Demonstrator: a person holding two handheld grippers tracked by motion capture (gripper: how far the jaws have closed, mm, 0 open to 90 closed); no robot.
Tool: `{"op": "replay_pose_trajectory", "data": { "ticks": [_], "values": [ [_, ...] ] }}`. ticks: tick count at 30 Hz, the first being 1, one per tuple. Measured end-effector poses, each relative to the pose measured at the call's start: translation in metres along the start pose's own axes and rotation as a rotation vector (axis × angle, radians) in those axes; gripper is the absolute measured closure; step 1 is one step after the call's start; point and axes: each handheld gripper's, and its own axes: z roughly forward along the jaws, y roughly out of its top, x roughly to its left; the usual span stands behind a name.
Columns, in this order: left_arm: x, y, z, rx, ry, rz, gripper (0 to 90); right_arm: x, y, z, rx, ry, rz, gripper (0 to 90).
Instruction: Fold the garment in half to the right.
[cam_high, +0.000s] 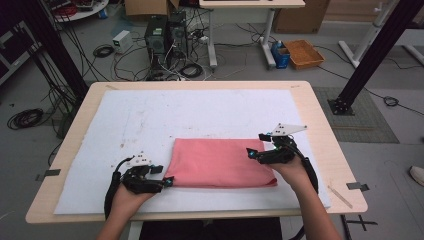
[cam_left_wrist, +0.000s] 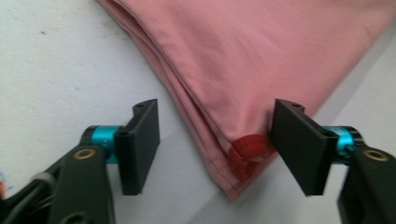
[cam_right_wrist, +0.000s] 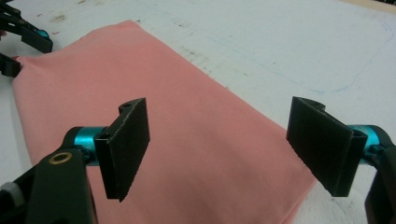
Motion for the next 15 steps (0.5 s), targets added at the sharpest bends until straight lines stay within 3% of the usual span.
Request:
{"op": "replay_pose_trajectory", "data": {
  "ticks": [11, 15],
  "values": [
    [-0.012, -0.002, 0.001, 0.009, 0.064, 0.043, 52.7, 0.003, 0.001, 0.003, 0.007, -0.003, -0.014, 21.3],
    [-0.014, -0.003, 0.001, 0.010, 0.066, 0.044, 57.4, 0.007, 0.003, 0.005, 0.014, 0.007, -0.024, 21.3]
  ]
}}
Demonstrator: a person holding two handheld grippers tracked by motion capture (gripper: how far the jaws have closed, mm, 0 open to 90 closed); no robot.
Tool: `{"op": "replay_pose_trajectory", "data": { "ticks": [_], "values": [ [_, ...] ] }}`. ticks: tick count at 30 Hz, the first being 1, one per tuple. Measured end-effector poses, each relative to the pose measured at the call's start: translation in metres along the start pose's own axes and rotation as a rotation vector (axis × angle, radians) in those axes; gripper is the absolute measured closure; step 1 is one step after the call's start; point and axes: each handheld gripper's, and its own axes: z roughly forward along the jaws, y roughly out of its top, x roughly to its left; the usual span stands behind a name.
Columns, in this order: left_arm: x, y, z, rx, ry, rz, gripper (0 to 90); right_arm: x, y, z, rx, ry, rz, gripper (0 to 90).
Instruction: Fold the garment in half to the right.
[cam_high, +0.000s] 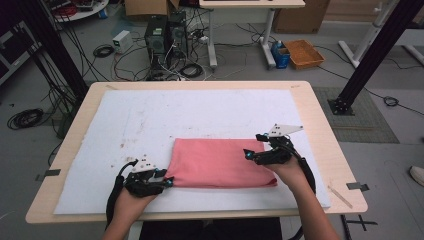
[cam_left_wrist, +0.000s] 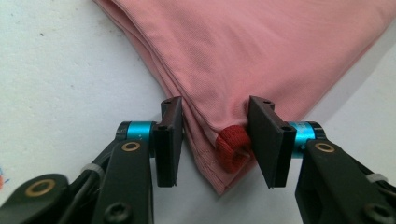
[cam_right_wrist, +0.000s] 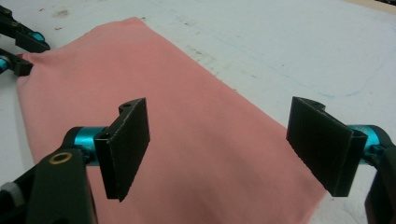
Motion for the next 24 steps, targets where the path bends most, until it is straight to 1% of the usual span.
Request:
{"op": "replay_pose_trajectory", "data": {
  "ticks": [1, 2, 3, 4, 6, 7, 8, 9, 11, 12, 13, 14, 15, 16, 17, 18, 19, 20, 21, 23, 24],
  "values": [
    [0.001, 0.000, 0.000, 0.002, -0.007, 0.002, 58.4, 0.002, 0.001, 0.001, 0.001, 0.004, -0.008, 21.3],
    [0.001, 0.000, -0.001, 0.001, -0.015, -0.002, 60.6, 0.007, 0.004, 0.001, 0.003, 0.012, -0.024, 21.3],
    [0.001, -0.001, -0.001, 0.004, -0.024, -0.002, 60.6, 0.007, 0.004, 0.001, 0.003, 0.012, -0.024, 21.3],
    [0.001, -0.001, -0.002, 0.002, -0.035, -0.009, 62.5, 0.009, 0.006, 0.001, 0.004, 0.018, -0.032, 21.3],
    [0.003, -0.001, -0.002, 0.006, -0.071, -0.005, 68.8, 0.016, 0.010, 0.001, 0.003, 0.024, -0.049, 21.3],
    [0.004, -0.001, -0.001, 0.004, -0.084, -0.005, 74.9, 0.020, 0.015, 0.002, 0.001, 0.034, -0.067, 21.3],
    [0.004, -0.001, -0.001, 0.005, -0.093, -0.012, 74.9, 0.020, 0.015, 0.002, 0.001, 0.034, -0.067, 21.3],
    [0.006, -0.001, -0.001, 0.007, -0.107, -0.022, 77.0, 0.027, 0.021, 0.005, 0.008, 0.045, -0.086, 21.3],
    [0.009, -0.001, 0.000, 0.009, -0.125, -0.035, 77.6, 0.028, 0.023, 0.007, 0.013, 0.048, -0.093, 21.3],
    [0.010, -0.001, 0.000, 0.009, -0.134, -0.047, 79.0, 0.033, 0.030, 0.013, 0.033, 0.057, -0.107, 21.3],
    [0.011, 0.000, 0.001, 0.010, -0.145, -0.049, 79.0, 0.033, 0.030, 0.013, 0.033, 0.057, -0.107, 21.3],
    [0.013, 0.000, 0.001, 0.013, -0.155, -0.055, 80.0, 0.037, 0.037, 0.021, 0.055, 0.063, -0.122, 21.3],
    [0.014, 0.001, 0.001, 0.013, -0.168, -0.057, 80.0, 0.037, 0.037, 0.021, 0.055, 0.063, -0.122, 21.3],
    [0.016, 0.001, 0.001, 0.015, -0.180, -0.053, 80.7, 0.041, 0.045, 0.028, 0.075, 0.071, -0.140, 21.3],
    [0.018, 0.003, 0.001, 0.006, -0.200, -0.057, 81.1, 0.043, 0.049, 0.033, 0.078, 0.075, -0.147, 21.3],
    [0.018, 0.003, 0.001, 0.006, -0.200, -0.057, 81.2, 0.045, 0.053, 0.037, 0.082, 0.078, -0.152, 21.3],
    [0.019, 0.003, 0.000, -0.002, -0.204, -0.054, 81.2, 0.045, 0.053, 0.037, 0.082, 0.078, -0.152, 21.3],
    [0.019, 0.004, -0.001, -0.005, -0.207, -0.049, 81.4, 0.047, 0.061, 0.047, 0.094, 0.093, -0.154, 21.3],
    [0.019, 0.005, -0.001, -0.009, -0.211, -0.046, 81.4, 0.047, 0.061, 0.047, 0.094, 0.093, -0.154, 21.3],
    [0.019, 0.005, -0.003, -0.023, -0.216, -0.048, 81.4, 0.048, 0.067, 0.059, 0.109, 0.106, -0.146, 21.3],
    [0.019, 0.005, -0.003, -0.030, -0.219, -0.045, 81.5, 0.049, 0.072, 0.070, 0.124, 0.116, -0.140, 21.3]
  ]
}}
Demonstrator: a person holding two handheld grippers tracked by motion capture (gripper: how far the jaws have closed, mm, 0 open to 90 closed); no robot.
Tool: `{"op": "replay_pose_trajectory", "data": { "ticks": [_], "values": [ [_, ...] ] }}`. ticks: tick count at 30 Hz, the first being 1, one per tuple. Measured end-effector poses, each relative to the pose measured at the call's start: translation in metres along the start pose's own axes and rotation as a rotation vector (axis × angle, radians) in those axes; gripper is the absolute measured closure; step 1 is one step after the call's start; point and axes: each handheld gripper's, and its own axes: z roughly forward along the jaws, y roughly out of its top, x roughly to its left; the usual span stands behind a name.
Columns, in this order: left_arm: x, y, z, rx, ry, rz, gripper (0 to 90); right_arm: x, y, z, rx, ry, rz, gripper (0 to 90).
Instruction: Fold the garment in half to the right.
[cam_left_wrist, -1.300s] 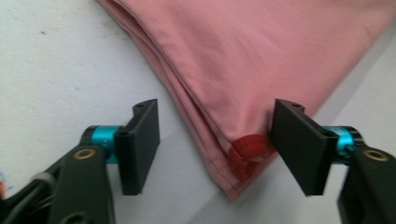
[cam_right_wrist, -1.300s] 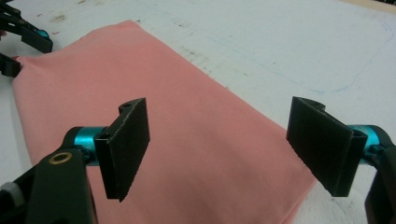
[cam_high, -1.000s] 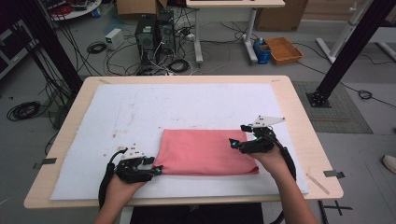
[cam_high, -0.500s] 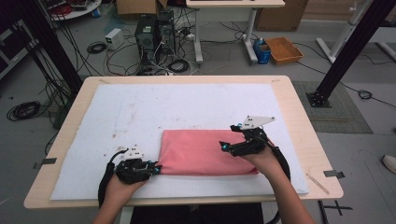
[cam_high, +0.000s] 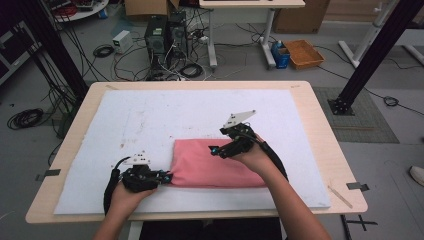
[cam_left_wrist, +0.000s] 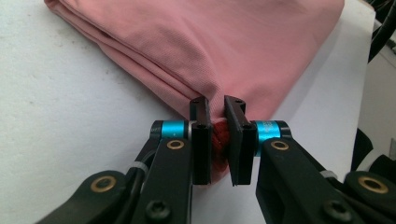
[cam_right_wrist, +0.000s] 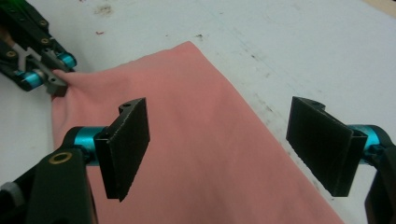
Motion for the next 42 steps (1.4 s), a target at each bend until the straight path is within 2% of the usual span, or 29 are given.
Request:
{"op": "replay_pose_trajectory", "data": {
  "ticks": [1, 3, 4, 6, 7, 10, 11, 13, 15, 16, 17, 18, 19, 21, 22, 23, 25, 29, 31, 36, 42],
  "values": [
    [0.000, 0.000, 0.000, 0.000, 0.000, 0.000, 81.5, 0.000, 0.000, 0.000, 0.000, 0.000, 0.000, 21.3],
    [0.000, 0.000, -0.001, -0.004, -0.007, -0.004, 81.5, 0.000, 0.008, 0.015, 0.015, 0.016, -0.004, 21.3],
    [0.001, 0.000, -0.001, -0.006, -0.010, -0.002, 81.5, 0.000, 0.008, 0.015, 0.015, 0.016, -0.004, 21.3],
    [0.000, 0.000, -0.001, -0.013, -0.015, -0.006, 81.6, -0.001, 0.015, 0.030, 0.017, 0.037, 0.017, 21.3],
    [0.000, 0.000, -0.001, -0.018, -0.017, -0.006, 81.6, -0.001, 0.015, 0.030, 0.017, 0.037, 0.017, 21.3],
    [0.000, 0.001, -0.002, -0.032, -0.031, -0.010, 81.6, -0.003, 0.027, 0.050, 0.053, 0.040, 0.012, 21.3],
    [-0.001, 0.001, -0.002, -0.036, -0.034, -0.010, 81.6, -0.003, 0.027, 0.050, 0.053, 0.040, 0.012, 21.3],
    [0.000, 0.001, -0.002, -0.036, -0.037, -0.006, 81.7, -0.003, 0.033, 0.059, 0.063, 0.049, 0.004, 21.3],
    [0.000, 0.001, -0.002, -0.035, -0.041, -0.006, 81.7, -0.002, 0.039, 0.069, 0.066, 0.068, 0.015, 21.3],
    [0.000, 0.001, -0.002, -0.035, -0.044, -0.003, 81.7, -0.001, 0.044, 0.080, 0.087, 0.070, 0.014, 21.3],
    [0.000, 0.001, -0.001, -0.039, -0.046, -0.004, 81.7, -0.001, 0.044, 0.080, 0.087, 0.070, 0.014, 21.3],
    [-0.001, 0.001, -0.001, -0.042, -0.047, -0.006, 81.7, 0.001, 0.049, 0.091, 0.108, 0.076, 0.010, 21.3],
    [-0.001, 0.001, -0.002, -0.043, -0.047, -0.006, 81.7, 0.001, 0.049, 0.091, 0.108, 0.076, 0.010, 21.3],
    [-0.001, 0.001, -0.002, -0.042, -0.050, -0.005, 81.6, 0.004, 0.054, 0.103, 0.114, 0.087, 0.008, 21.5],
    [-0.001, 0.001, -0.002, -0.042, -0.052, -0.007, 81.6, 0.005, 0.056, 0.114, 0.126, 0.099, 0.024, 23.4],
    [-0.001, 0.001, -0.002, -0.041, -0.052, -0.004, 81.6, 0.005, 0.056, 0.114, 0.126, 0.099, 0.024, 23.4],
    [-0.001, 0.001, -0.002, -0.041, -0.056, -0.003, 81.7, 0.007, 0.058, 0.130, 0.166, 0.093, 0.024, 25.2],
    [-0.001, 0.000, -0.002, -0.043, -0.055, -0.006, 81.7, 0.008, 0.058, 0.140, 0.191, 0.098, 0.016, 27.7],
    [0.000, -0.001, -0.002, -0.039, -0.057, -0.005, 81.6, 0.009, 0.057, 0.149, 0.205, 0.105, 0.008, 33.4],
    [0.000, -0.001, -0.002, -0.035, -0.056, -0.003, 81.6, 0.010, 0.056, 0.152, 0.228, 0.102, 0.009, 36.3],
    [0.000, -0.002, -0.002, -0.032, -0.056, -0.004, 81.6, 0.012, 0.056, 0.152, 0.232, 0.086, -0.015, 41.6]
  ]
}}
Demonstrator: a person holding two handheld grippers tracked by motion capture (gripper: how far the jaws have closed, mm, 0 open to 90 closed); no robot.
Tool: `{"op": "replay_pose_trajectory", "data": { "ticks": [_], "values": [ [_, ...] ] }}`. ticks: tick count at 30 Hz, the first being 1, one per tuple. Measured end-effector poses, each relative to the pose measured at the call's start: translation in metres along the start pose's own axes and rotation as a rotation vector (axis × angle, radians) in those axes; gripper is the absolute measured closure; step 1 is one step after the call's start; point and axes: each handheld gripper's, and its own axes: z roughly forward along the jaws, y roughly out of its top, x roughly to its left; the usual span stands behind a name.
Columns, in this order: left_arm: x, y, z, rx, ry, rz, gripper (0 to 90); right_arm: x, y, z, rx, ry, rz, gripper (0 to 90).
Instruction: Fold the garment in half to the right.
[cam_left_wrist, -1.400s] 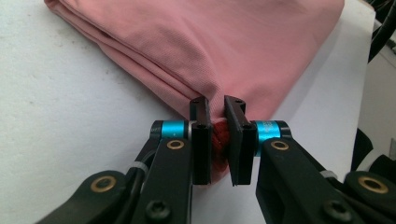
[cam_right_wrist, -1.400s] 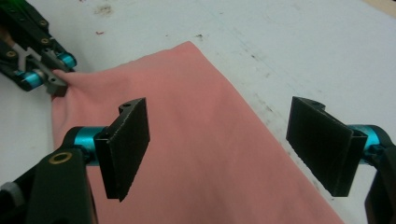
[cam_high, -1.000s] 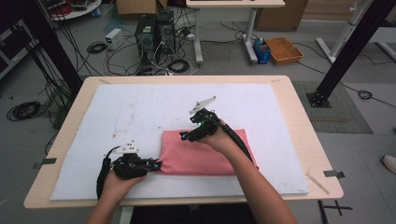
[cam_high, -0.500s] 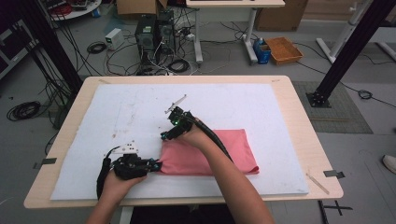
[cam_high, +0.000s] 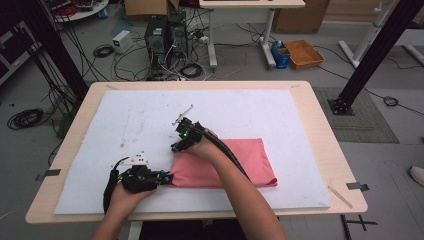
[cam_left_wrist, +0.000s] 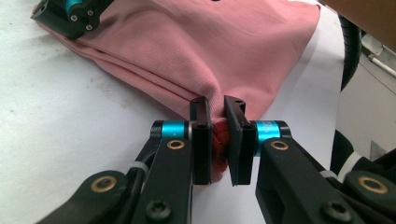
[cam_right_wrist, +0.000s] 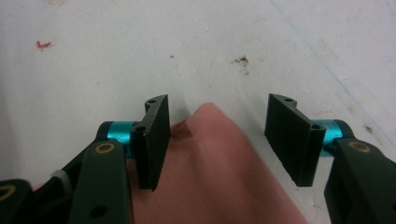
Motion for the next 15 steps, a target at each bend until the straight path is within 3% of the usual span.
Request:
{"op": "replay_pose_trajectory", "data": {
  "ticks": [5, 9, 15],
  "values": [
    [0.000, -0.001, 0.000, 0.004, 0.002, 0.002, 81.6, 0.002, 0.000, 0.000, 0.003, -0.018, -0.019, 50.6],
    [0.001, -0.001, 0.000, 0.007, 0.003, 0.002, 81.6, 0.008, 0.002, 0.001, -0.004, -0.010, -0.064, 70.2],
    [0.002, -0.002, -0.002, 0.008, 0.006, 0.000, 81.6, 0.015, 0.006, 0.003, -0.009, -0.027, -0.109, 84.1]
  ]
}}
